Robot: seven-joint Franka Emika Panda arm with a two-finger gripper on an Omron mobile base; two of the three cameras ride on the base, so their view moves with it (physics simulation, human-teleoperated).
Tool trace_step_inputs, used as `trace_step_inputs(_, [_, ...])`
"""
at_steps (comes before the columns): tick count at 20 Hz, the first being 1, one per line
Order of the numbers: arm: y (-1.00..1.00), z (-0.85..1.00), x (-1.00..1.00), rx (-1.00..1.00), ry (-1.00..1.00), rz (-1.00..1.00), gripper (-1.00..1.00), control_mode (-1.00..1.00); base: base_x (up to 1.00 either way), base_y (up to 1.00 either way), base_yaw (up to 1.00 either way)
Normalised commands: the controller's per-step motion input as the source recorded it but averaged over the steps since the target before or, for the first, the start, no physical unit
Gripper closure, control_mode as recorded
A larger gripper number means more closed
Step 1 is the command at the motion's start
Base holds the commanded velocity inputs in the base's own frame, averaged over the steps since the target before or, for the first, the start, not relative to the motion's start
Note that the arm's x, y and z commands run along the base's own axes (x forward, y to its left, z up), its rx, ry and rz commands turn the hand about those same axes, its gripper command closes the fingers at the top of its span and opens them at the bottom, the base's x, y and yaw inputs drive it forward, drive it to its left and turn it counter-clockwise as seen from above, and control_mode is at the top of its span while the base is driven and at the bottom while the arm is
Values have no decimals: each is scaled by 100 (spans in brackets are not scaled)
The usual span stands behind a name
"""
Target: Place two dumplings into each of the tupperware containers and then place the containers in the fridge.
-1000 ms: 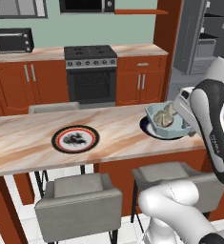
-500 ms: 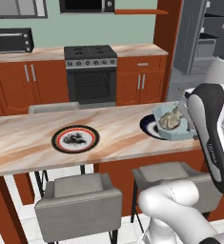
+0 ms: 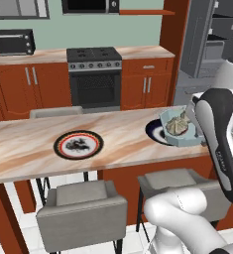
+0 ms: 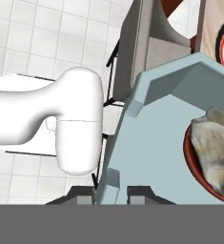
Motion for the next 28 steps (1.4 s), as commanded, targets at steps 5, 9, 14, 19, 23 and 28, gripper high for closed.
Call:
trace_step_inputs(5, [0,0,0,0,1,0,100,100,0,0,0])
trace_step_inputs(9, [0,0,0,0,0,0,100,100,-91,-58,0])
trace_step_inputs(14, [0,0,0,0,0,0,100,100,-33,-100,-9])
trace_step_inputs(19, [0,0,0,0,0,0,100,100,10,-100,-8])
trace_step_inputs(23, [0,0,0,0,0,0,100,100,7,-100,-4])
trace_step_inputs(28, [0,0,0,0,0,0,100,100,13,-100,-1])
